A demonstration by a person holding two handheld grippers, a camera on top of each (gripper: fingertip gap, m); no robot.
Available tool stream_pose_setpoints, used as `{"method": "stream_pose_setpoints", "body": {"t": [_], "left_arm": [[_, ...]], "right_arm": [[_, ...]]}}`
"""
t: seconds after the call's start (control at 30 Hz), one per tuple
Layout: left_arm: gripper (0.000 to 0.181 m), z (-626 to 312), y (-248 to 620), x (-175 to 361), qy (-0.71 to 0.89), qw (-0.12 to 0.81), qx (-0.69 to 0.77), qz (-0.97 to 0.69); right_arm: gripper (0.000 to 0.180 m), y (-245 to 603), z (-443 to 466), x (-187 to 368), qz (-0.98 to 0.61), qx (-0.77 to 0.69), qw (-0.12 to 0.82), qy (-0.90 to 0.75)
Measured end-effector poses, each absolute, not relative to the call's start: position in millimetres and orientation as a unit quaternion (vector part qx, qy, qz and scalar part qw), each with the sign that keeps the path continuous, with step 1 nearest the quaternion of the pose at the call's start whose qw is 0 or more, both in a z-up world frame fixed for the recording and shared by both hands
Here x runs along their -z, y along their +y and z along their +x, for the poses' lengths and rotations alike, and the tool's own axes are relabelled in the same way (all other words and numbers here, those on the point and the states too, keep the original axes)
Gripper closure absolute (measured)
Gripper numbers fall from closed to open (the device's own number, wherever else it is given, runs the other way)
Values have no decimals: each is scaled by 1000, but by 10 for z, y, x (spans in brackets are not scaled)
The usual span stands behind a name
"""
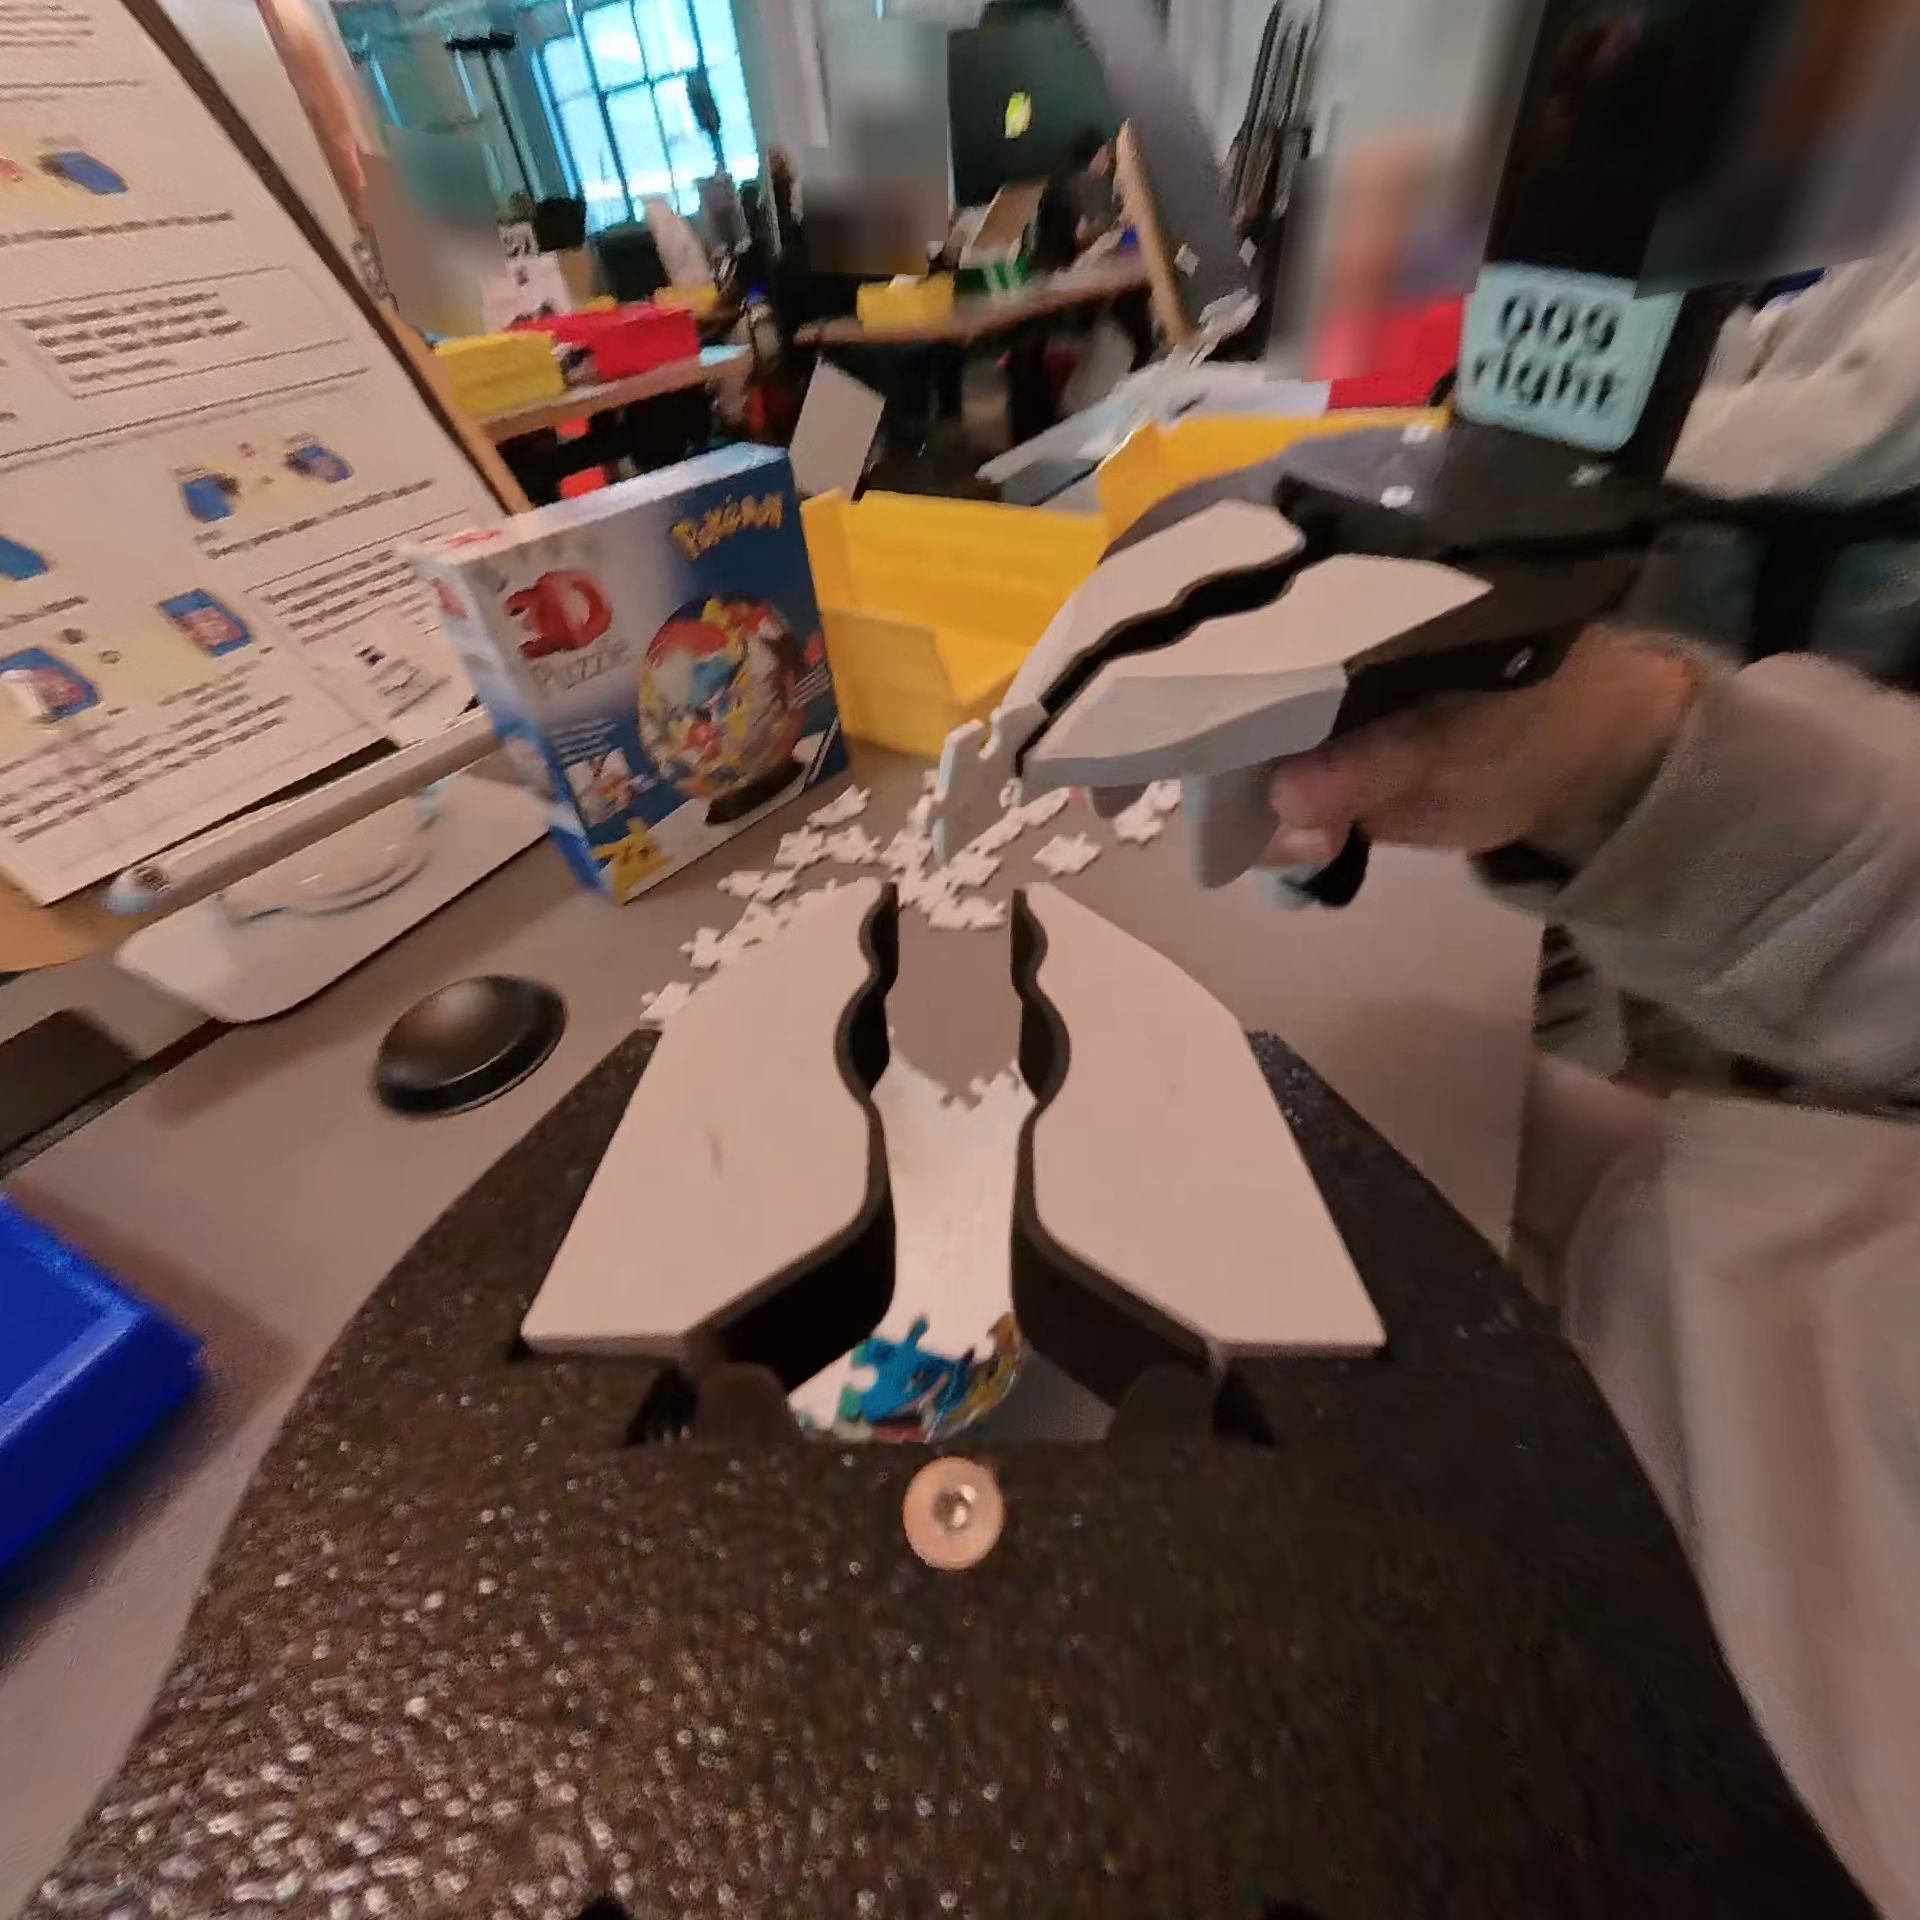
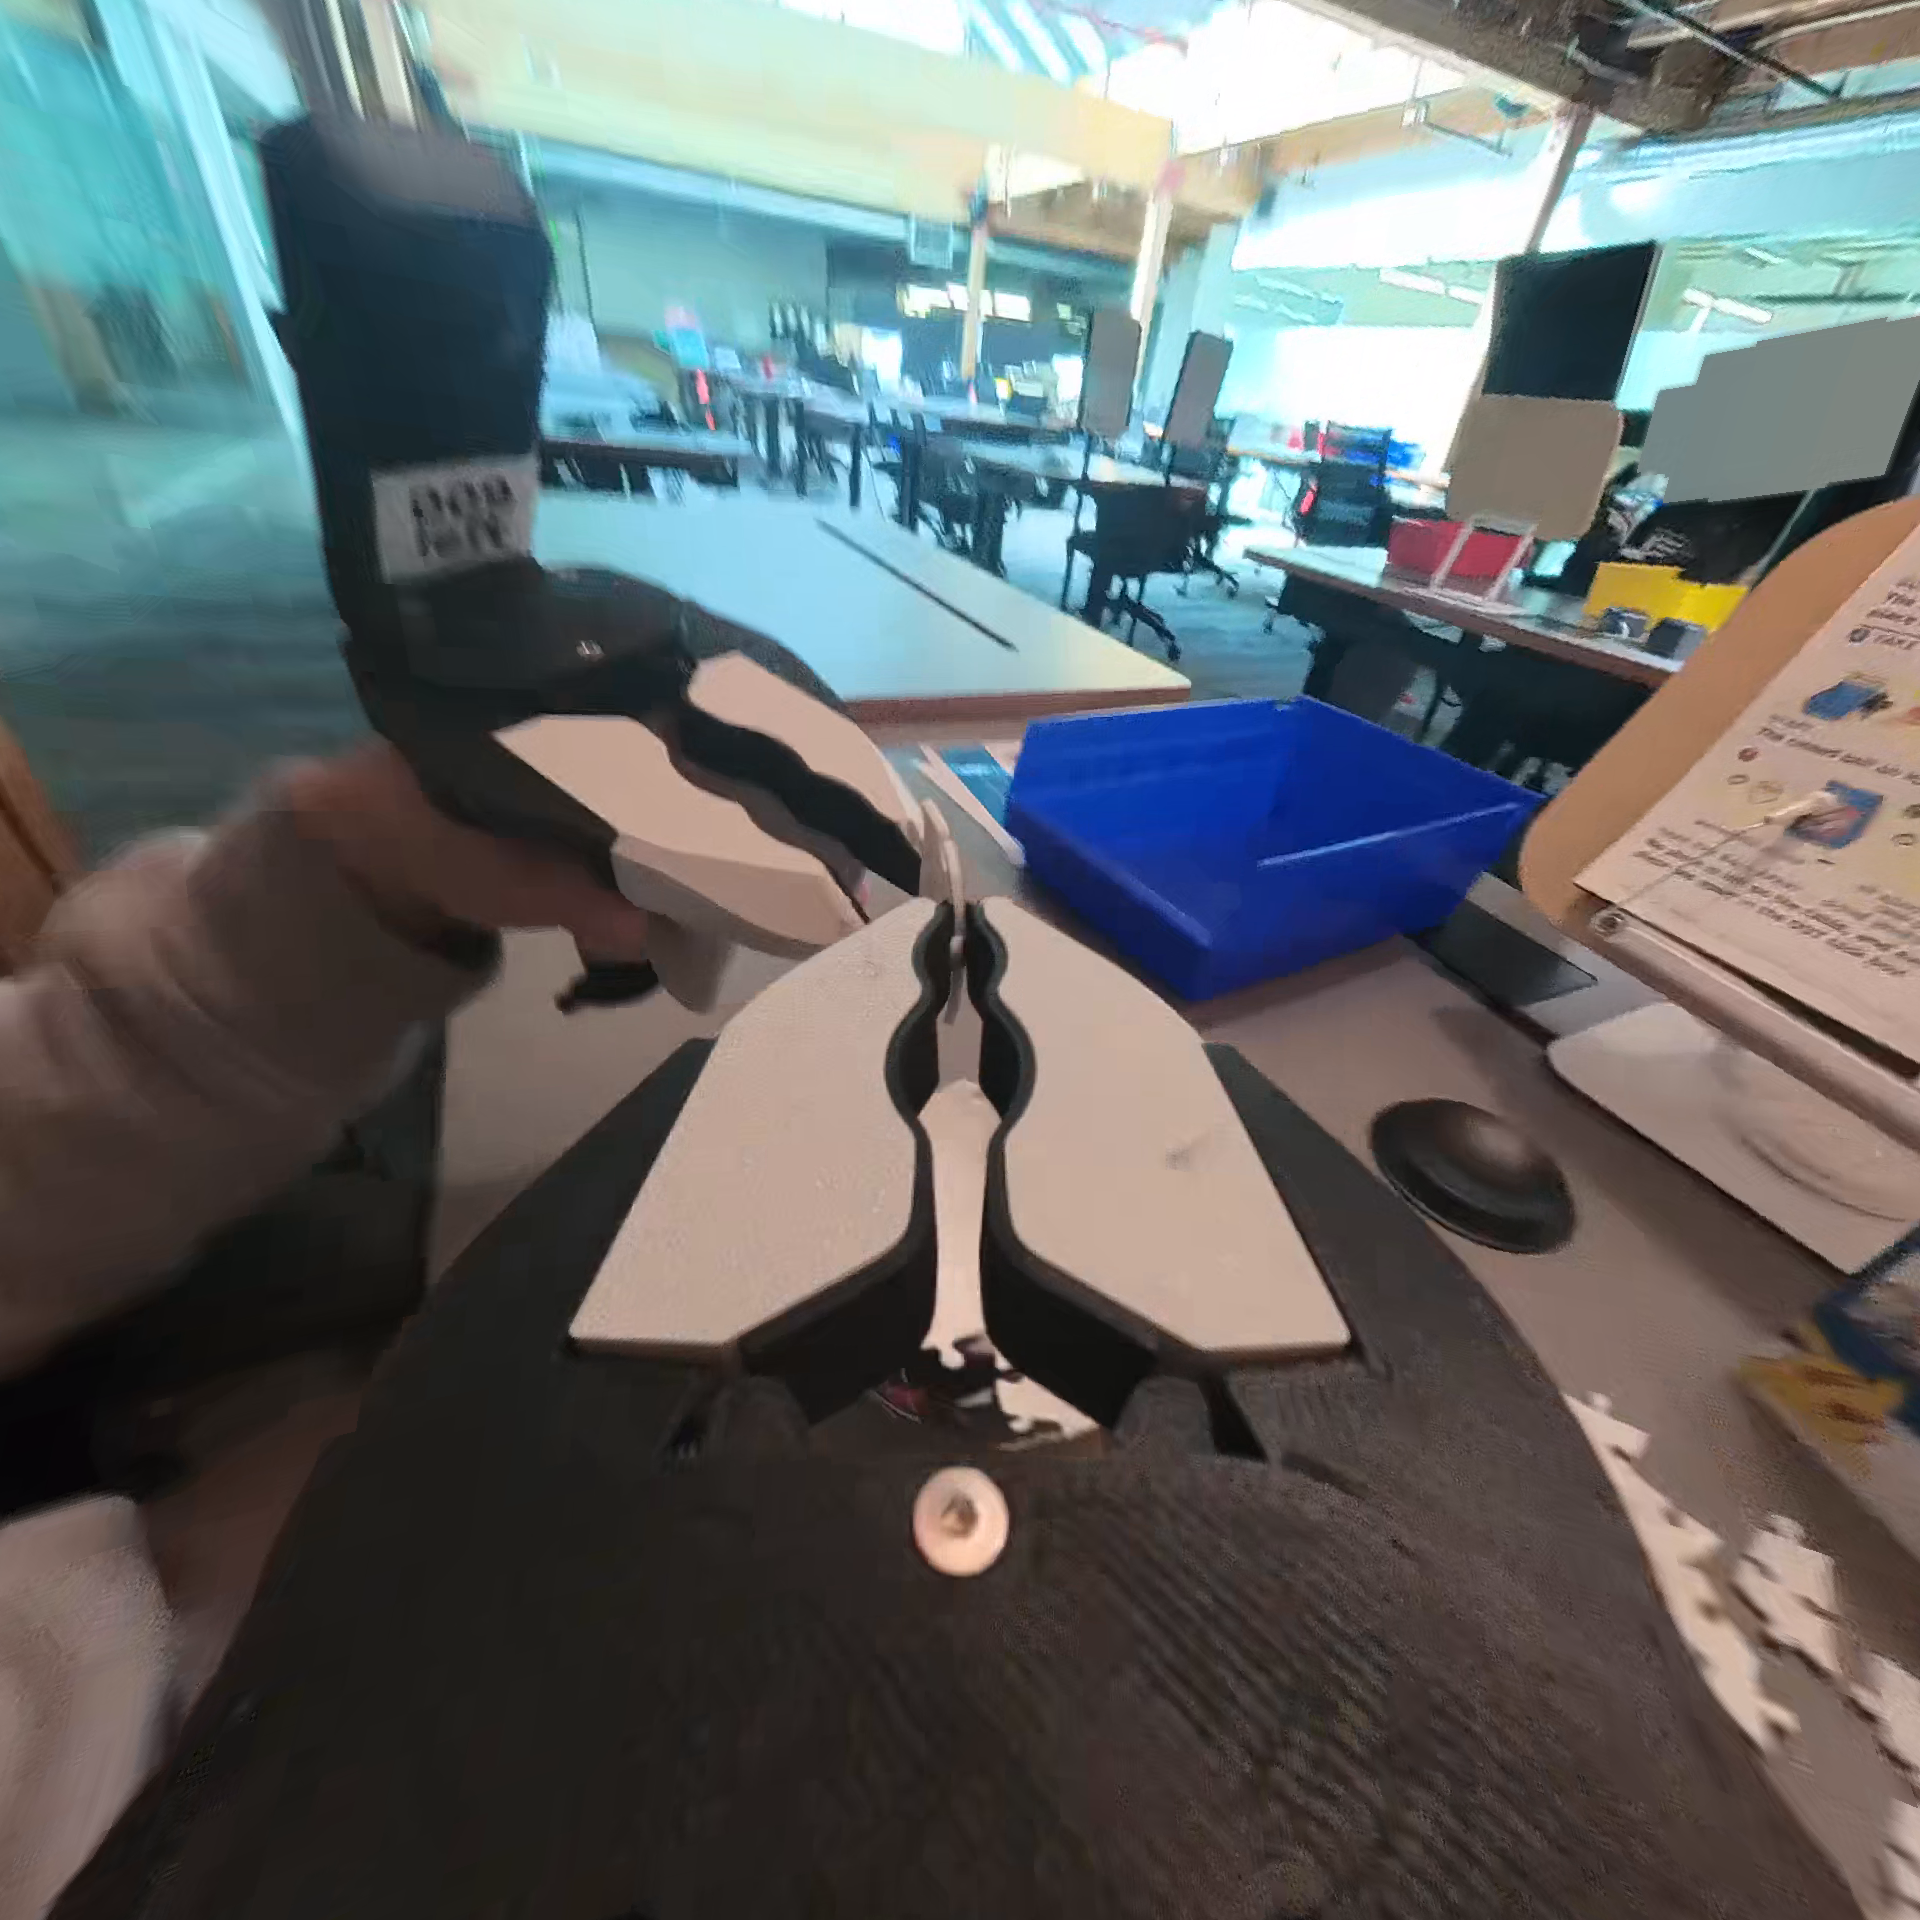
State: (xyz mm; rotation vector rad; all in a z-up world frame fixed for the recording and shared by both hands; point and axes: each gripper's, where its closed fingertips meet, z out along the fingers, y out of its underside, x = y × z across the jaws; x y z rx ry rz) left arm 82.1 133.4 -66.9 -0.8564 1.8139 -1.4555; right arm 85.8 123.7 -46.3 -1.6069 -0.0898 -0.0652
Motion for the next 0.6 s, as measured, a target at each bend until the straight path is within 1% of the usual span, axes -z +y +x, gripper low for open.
{"method": "stream_pose_setpoints", "body": {"t": [0.1, 0.13, 0.2, 0.27, 0.33, 0.4, 0.47, 0.6], "left_arm": [[159, 802, 1243, 567, 670, 300, 606, -307], [161, 804, 1230, 536, 661, 293, 619, -306], [174, 821, 1242, 483, 642, 291, 639, -307], [176, 817, 1249, 487, 645, 290, 642, -297], [179, 783, 1222, 530, 662, 274, 637, -285], [179, 797, 1250, 605, 681, 273, 612, -295], [179, 793, 1290, 744, 719, 283, 563, -291], [179, 720, 1255, 831, 754, 282, 533, -260]], "right_arm": [[178, 1214, 851, 408, -699, -3, 715, -18], [178, 1217, 822, 400, -694, -20, 720, -16], [178, 1231, 796, 401, -686, -37, 726, -10], [178, 1233, 793, 415, -685, -49, 727, -7], [174, 1229, 808, 465, -697, -48, 716, -14], [171, 1214, 833, 528, -715, -12, 698, -38], [158, 1205, 819, 548, -726, 28, 683, -74], [157, 1233, 715, 716, -777, 39, 614, -134]]}}
